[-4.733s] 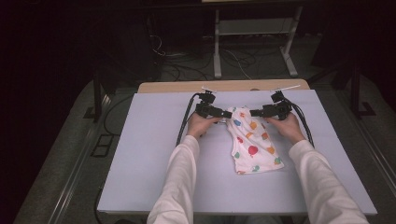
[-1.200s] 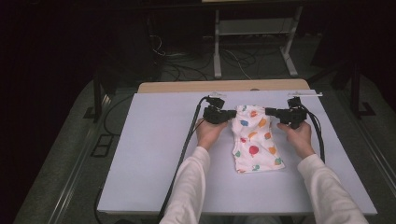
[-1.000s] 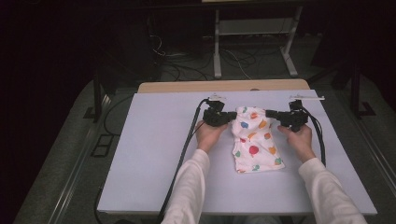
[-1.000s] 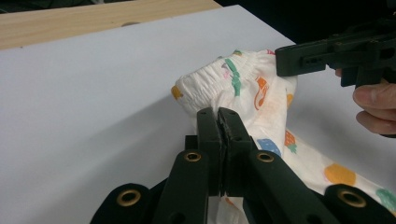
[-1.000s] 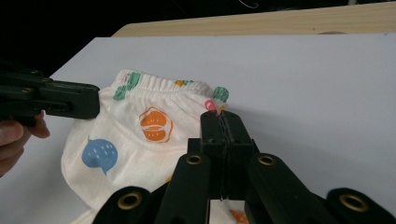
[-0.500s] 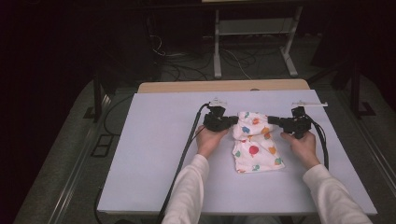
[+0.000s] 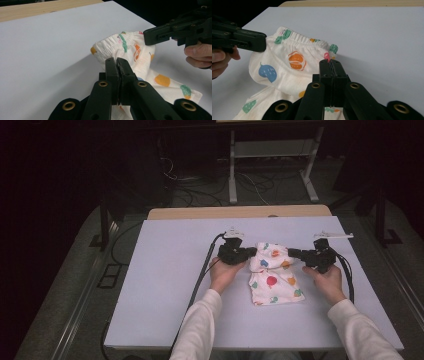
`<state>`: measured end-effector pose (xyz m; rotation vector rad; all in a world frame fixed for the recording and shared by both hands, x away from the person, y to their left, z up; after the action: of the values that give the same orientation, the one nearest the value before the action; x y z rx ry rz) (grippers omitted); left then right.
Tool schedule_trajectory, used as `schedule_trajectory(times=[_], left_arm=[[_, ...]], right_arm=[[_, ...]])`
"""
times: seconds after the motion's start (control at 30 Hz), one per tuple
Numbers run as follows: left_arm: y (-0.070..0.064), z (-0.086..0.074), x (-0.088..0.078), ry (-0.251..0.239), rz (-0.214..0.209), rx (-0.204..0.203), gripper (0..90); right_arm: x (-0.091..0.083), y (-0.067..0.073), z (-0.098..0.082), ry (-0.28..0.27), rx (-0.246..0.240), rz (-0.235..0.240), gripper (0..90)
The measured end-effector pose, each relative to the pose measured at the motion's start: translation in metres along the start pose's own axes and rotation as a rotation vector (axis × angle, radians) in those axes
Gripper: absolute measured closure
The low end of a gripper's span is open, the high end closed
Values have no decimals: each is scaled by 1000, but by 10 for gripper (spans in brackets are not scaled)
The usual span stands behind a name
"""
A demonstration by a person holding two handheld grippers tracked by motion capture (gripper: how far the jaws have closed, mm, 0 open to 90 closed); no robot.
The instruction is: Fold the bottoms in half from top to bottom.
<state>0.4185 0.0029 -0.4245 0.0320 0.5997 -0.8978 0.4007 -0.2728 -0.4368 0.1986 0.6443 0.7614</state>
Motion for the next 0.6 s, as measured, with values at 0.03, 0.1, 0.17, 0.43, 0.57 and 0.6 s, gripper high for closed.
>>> schedule_trajectory(times=[0.03, 0.1, 0.17, 0.43, 0.57, 0.6], left_arm=[[0, 0, 0, -1, -3, 1, 877], [-1, -1, -1, 0, -8, 5, 877], [-2, -2, -1, -2, -13, 9, 877], [-7, -6, -3, -5, -42, 39, 877], [-9, -10, -5, -2, -51, 60, 877], [-9, -10, -6, -3, -52, 59, 877]], right_arm=[[-1, 1, 0, 1, -5, 1, 880], [-3, 2, 0, 0, -7, 1, 879], [-5, 3, -1, 1, -12, 2, 880], [-6, 3, -6, 6, -10, 6, 879], [-7, 4, -8, 11, -7, 12, 879], [-8, 5, -9, 14, -10, 13, 880]])
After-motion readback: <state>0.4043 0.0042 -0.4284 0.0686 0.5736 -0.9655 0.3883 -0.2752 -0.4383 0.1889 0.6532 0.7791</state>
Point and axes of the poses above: each handheld gripper's, and its own axes: x roughly forward along the jaws, z roughly out of its top, y roughly to its left, the point moved 2 cm from there along x, roughly forward along the jaws, and after that the axes turned 5 degrees about z, right-handed, at the moved point
